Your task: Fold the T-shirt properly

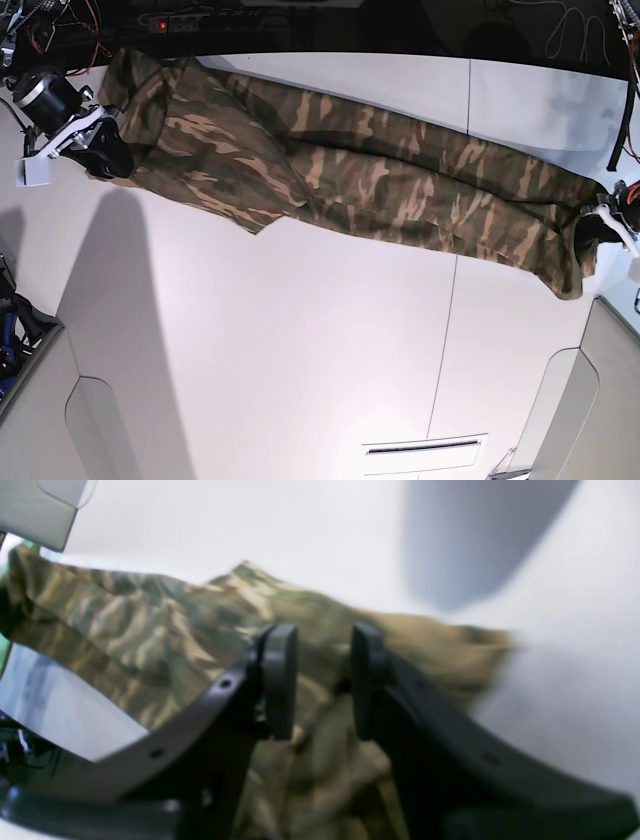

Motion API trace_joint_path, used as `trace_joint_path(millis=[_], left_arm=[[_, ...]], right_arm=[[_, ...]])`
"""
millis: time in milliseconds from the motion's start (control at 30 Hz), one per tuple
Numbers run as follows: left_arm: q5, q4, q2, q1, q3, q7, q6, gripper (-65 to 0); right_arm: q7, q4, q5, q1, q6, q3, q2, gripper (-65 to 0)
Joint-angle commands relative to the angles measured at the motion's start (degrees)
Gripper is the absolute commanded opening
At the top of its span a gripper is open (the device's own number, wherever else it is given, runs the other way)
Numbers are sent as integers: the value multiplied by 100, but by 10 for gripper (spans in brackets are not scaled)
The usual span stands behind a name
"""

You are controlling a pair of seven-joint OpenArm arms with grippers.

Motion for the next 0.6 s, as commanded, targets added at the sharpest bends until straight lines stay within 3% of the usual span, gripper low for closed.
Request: trace_joint_path(millis=[0, 100, 300, 567], left_arm=[[-101, 87, -236, -149, -63, -118, -52, -650], [-216, 103, -348, -216, -63, -35, -52, -650], [-1034, 706, -299, -52, -35, 706, -52, -650], [-1040, 2605, 260, 584, -20, 756, -52, -650]], right_arm=[[72, 129, 90, 9, 42, 39, 72, -463], [57, 146, 96, 7, 44, 39, 72, -463], [57, 146, 92, 7, 44, 39, 72, -463], [37, 146, 68, 9, 46, 39, 72, -463]])
